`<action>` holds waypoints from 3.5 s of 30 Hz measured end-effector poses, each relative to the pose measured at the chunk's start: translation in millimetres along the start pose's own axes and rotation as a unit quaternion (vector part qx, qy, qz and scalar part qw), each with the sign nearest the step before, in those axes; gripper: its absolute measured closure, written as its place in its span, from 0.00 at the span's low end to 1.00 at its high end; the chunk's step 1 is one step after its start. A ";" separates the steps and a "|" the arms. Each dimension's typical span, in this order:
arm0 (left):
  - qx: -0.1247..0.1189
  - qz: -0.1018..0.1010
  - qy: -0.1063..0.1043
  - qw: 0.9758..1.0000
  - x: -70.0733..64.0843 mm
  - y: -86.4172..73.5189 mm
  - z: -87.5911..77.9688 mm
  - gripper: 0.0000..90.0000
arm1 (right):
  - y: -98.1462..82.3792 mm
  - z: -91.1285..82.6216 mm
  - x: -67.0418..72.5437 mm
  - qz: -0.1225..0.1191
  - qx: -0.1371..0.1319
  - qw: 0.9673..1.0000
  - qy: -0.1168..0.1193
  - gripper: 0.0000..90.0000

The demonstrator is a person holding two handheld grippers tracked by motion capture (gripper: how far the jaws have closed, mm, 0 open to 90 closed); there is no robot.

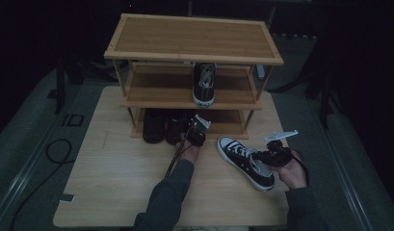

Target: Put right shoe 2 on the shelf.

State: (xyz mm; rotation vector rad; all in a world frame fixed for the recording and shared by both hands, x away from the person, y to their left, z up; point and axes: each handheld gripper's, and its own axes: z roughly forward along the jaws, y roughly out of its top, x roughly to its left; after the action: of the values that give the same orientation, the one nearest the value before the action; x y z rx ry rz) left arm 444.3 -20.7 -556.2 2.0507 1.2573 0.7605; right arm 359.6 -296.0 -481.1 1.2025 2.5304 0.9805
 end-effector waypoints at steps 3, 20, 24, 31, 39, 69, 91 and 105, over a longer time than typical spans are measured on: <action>0.000 0.000 0.000 1.000 0.0 0.0 0.0 1.00 | 0.4 -3.4 -1.0 0.004 -0.002 1.000 0.001 0.99; 0.000 -0.001 0.001 1.000 -0.2 -0.1 0.0 1.00 | 13.6 -23.2 -1.1 -0.002 -0.022 0.999 0.024 0.99; 0.000 -0.001 0.000 1.000 -0.2 -0.1 0.0 1.00 | 17.7 -28.3 -1.5 -0.003 -0.028 0.999 0.032 0.99; 0.000 -0.001 0.001 1.000 -0.2 -0.1 0.0 1.00 | 24.1 -35.2 -1.8 -0.010 -0.028 0.999 0.036 0.99; 0.000 -0.001 0.001 1.000 -0.2 -0.1 0.0 1.00 | 32.2 -43.5 -1.0 -0.015 -0.031 0.999 0.042 0.98; 0.000 -0.001 0.000 1.000 -0.2 -0.1 0.0 1.00 | 63.7 -71.3 6.6 -0.056 -0.037 0.997 0.042 0.99; -0.001 -0.002 0.001 1.000 -0.4 0.0 0.1 1.00 | 77.9 -91.5 8.5 -0.068 -0.050 0.995 0.048 0.98; -0.004 -0.008 0.001 1.000 -0.8 0.0 0.4 1.00 | 88.0 -106.5 11.4 -0.074 -0.068 0.993 0.055 0.98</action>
State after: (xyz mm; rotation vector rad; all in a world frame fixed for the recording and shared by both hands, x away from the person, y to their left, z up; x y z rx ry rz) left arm 444.3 -21.5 -556.7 2.0317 1.2679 0.7589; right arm 363.4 -299.3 -342.6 0.9331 2.5429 1.1909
